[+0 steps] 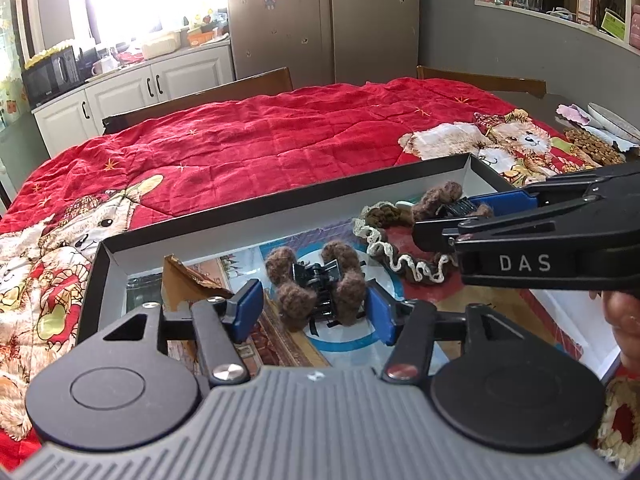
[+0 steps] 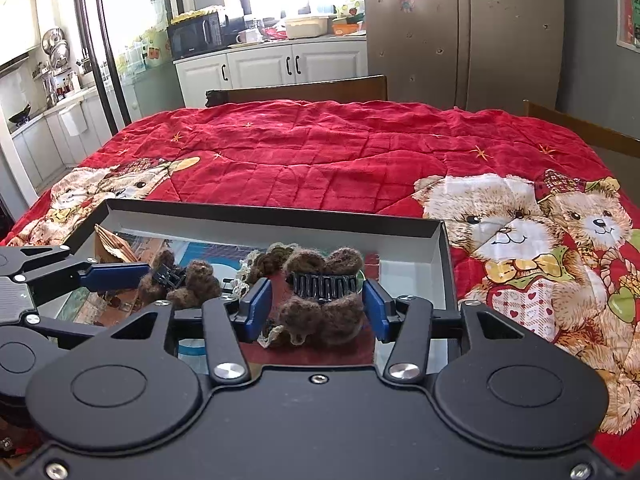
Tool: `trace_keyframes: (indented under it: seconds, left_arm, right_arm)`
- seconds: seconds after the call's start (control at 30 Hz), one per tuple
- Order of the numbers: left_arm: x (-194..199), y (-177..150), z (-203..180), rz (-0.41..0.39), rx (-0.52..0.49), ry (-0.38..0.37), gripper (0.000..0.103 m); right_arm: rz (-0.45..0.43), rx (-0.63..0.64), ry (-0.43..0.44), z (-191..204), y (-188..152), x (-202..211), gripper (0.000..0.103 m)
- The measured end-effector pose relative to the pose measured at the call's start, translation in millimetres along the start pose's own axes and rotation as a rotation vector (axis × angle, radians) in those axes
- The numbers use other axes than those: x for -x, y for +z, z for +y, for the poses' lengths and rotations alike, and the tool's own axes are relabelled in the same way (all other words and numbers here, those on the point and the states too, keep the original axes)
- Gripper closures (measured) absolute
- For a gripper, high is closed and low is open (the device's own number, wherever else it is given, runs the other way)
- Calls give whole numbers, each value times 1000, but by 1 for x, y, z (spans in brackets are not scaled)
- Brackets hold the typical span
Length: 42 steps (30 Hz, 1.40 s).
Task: Organize objects
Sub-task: 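Lower the brown fuzzy clip into the box and open the right gripper, then withdraw the right gripper from the box above the placed accessories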
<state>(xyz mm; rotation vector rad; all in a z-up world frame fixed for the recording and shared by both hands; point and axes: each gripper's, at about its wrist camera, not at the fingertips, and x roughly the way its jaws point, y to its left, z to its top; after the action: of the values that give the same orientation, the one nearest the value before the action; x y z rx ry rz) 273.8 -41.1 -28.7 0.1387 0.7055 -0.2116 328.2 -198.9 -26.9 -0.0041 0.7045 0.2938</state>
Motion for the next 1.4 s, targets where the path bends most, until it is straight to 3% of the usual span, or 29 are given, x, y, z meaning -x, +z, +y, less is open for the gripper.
trace_keyframes:
  seconds: [0.67, 1.4]
  left_arm:
    - [22, -3, -3, -36, -24, 12, 23]
    - [47, -10, -4, -51, -39, 5, 20]
  right_arm:
    - [-26, -18, -19, -3, 0, 9, 42]
    - [-52, -9, -8, -2, -7, 36, 40]
